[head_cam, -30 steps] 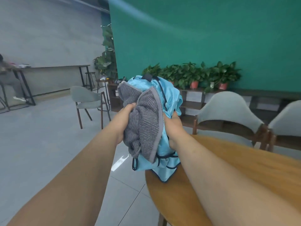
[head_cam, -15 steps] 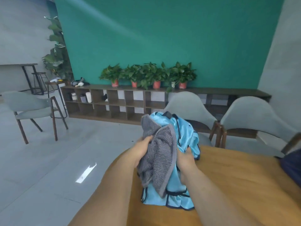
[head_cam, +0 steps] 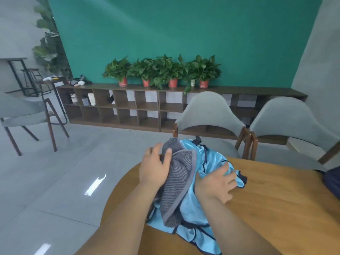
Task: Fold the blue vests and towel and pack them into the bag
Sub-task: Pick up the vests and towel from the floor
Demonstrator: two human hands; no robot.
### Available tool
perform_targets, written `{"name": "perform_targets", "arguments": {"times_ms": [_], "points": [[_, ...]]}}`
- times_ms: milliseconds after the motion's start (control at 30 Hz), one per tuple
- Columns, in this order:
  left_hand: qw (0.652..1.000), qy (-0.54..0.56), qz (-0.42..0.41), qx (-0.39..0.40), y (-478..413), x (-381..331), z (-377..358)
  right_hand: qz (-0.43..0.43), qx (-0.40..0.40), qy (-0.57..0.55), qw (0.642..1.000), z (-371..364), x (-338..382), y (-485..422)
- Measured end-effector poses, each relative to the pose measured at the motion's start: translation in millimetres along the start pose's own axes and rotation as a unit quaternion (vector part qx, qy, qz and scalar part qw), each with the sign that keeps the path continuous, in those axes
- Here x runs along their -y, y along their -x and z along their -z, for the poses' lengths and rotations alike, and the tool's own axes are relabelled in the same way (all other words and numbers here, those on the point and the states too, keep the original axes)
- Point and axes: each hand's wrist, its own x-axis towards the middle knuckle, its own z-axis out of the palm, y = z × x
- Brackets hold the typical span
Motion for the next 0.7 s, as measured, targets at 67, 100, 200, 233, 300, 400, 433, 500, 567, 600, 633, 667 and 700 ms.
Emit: {"name": "perform_targets", "arguments": {"times_ms": [67, 100, 200, 233, 300, 400, 433, 500, 567, 600, 633, 667, 700], "points": [[0.993, 0.008, -0.065, 0.101, 13, -4, 3, 0.128, 0.014, 0.059, 0.990, -3, -6, -1], [0.986, -0.033, -0.084, 0.137, 19, -3, 2, 0.171, 0.050, 0.085, 0.980, -5, -9, -3], [0.983, -0.076, -0.126, 0.107, 25, 5, 1, 0.215, 0.116, 0.115, 0.963, -5, -16, -2], [0.990, -0.054, -0.102, 0.082, 23, 7, 4, 0.224, 0.115, 0.116, 0.961, -3, -17, -2], [1.000, 0.011, -0.007, 0.027, 12, 8, 14, 0.239, 0.123, 0.113, 0.957, 2, -20, -4], [0.997, 0.010, 0.055, -0.056, -11, 19, 34, 0.242, 0.141, 0.103, 0.955, 17, -21, -11], [0.996, -0.041, 0.046, -0.060, -17, 24, 38, 0.245, 0.132, 0.108, 0.954, 21, -21, -13], [0.989, -0.136, 0.054, 0.009, -26, 31, 39, 0.245, 0.096, 0.109, 0.959, 23, -20, -17], [0.981, -0.118, 0.082, 0.130, -27, 32, 30, 0.238, 0.105, 0.078, 0.962, 20, -17, -20], [0.972, -0.099, 0.089, 0.196, -24, 34, 21, 0.240, 0.134, 0.065, 0.959, 15, -15, -20], [0.959, -0.109, 0.087, 0.248, -20, 36, 11, 0.244, 0.165, 0.069, 0.953, 9, -13, -18], [0.950, -0.132, 0.077, 0.274, -16, 42, 0, 0.249, 0.185, 0.086, 0.947, 2, -11, -15], [0.946, -0.150, 0.069, 0.278, -14, 48, -10, 0.257, 0.195, 0.108, 0.940, -7, -11, -13]]}}
